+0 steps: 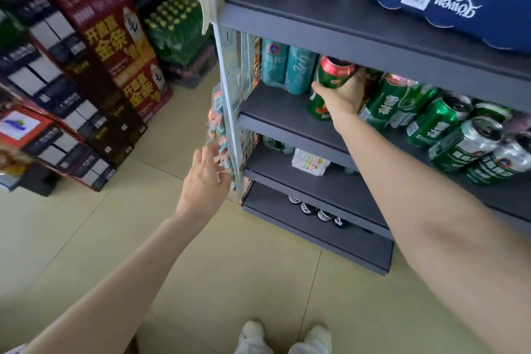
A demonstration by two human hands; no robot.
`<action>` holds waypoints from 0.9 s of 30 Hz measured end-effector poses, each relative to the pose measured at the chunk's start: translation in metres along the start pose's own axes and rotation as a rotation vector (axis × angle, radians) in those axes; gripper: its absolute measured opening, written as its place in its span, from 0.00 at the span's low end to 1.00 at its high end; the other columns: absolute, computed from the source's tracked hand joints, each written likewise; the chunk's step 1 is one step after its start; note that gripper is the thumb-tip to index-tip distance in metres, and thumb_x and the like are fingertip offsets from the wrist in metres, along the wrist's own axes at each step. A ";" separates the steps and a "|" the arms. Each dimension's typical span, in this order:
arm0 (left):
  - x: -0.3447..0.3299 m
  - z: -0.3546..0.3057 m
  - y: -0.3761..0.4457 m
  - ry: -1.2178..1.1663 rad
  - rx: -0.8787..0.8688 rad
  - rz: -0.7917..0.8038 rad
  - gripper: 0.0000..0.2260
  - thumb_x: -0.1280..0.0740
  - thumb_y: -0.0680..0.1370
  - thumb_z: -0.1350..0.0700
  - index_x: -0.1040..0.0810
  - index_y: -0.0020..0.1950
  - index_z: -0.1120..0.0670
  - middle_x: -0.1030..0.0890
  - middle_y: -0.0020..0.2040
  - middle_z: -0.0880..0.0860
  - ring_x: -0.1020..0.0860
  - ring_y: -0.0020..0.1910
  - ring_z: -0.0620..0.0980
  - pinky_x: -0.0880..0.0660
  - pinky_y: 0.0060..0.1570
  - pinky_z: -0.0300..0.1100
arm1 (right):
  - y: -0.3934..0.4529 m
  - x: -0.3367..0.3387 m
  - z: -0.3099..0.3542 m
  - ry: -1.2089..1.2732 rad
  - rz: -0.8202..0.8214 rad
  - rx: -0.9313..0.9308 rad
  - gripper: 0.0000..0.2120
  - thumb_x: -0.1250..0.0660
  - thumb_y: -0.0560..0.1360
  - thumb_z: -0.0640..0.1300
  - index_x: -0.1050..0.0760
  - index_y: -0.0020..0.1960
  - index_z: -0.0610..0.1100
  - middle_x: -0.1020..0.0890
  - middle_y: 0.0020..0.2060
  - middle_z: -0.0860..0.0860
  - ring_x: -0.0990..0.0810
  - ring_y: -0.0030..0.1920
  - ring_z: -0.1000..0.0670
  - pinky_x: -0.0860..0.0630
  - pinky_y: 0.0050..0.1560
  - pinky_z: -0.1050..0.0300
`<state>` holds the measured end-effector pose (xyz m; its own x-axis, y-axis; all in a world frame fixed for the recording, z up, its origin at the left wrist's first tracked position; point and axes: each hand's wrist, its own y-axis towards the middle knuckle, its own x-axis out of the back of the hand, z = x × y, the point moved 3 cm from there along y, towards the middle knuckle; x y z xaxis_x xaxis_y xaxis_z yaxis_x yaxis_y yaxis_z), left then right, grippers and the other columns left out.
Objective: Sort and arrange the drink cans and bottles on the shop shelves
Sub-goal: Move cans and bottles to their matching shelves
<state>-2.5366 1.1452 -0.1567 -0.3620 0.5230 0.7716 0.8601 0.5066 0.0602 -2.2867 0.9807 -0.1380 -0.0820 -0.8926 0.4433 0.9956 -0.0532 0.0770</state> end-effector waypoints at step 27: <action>-0.005 -0.252 0.064 0.080 -0.563 -0.061 0.25 0.36 0.72 0.65 0.31 0.70 0.54 0.32 0.68 0.57 0.33 0.63 0.61 0.34 0.59 0.56 | -0.038 0.327 0.116 0.029 -0.197 0.366 0.42 0.21 0.62 0.40 0.41 0.69 0.50 0.29 0.53 0.60 0.29 0.54 0.59 0.35 0.48 0.74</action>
<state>-2.3887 1.0021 0.0027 -0.4072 0.4400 0.8004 0.9054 0.0792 0.4171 -2.3569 0.7424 0.1079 -0.2628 -0.8939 0.3633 0.8789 -0.0664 0.4724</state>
